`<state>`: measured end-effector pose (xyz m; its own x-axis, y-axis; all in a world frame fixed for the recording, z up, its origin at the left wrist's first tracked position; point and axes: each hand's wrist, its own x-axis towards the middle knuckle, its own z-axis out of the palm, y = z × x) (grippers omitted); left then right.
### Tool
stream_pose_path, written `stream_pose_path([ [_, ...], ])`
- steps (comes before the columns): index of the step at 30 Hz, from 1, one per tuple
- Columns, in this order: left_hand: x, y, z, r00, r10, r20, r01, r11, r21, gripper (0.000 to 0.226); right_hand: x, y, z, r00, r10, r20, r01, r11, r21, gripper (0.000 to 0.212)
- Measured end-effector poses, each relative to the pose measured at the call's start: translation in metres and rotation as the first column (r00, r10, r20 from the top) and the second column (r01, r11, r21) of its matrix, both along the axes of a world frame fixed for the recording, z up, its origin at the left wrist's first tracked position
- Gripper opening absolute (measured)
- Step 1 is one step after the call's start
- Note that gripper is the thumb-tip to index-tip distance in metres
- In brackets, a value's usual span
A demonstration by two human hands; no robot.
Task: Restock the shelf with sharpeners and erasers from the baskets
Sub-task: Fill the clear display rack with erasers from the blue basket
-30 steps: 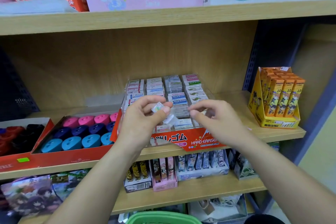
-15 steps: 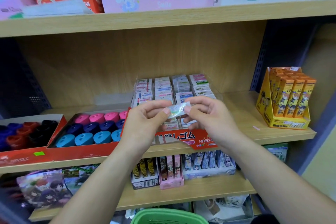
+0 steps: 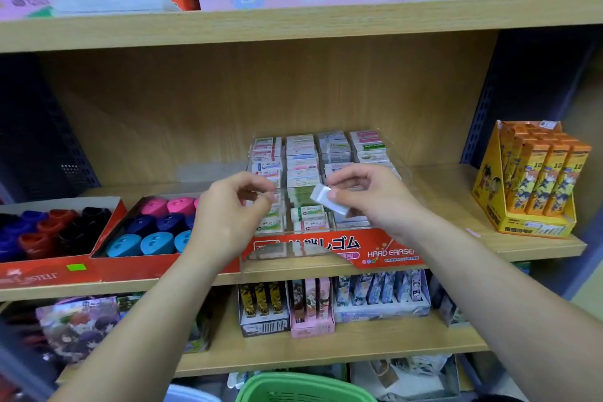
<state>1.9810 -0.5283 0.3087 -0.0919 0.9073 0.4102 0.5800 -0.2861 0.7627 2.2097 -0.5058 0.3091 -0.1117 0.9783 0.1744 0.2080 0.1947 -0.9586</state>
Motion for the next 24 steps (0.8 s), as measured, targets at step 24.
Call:
stream_pose_path([
  [24,-0.052,-0.036,-0.034,0.988,-0.026,-0.155,0.046,0.991,0.124,0.016,-0.043,-0.018,-0.005,0.939,-0.064,0.338,-0.043,0.954,0.298,0.013],
])
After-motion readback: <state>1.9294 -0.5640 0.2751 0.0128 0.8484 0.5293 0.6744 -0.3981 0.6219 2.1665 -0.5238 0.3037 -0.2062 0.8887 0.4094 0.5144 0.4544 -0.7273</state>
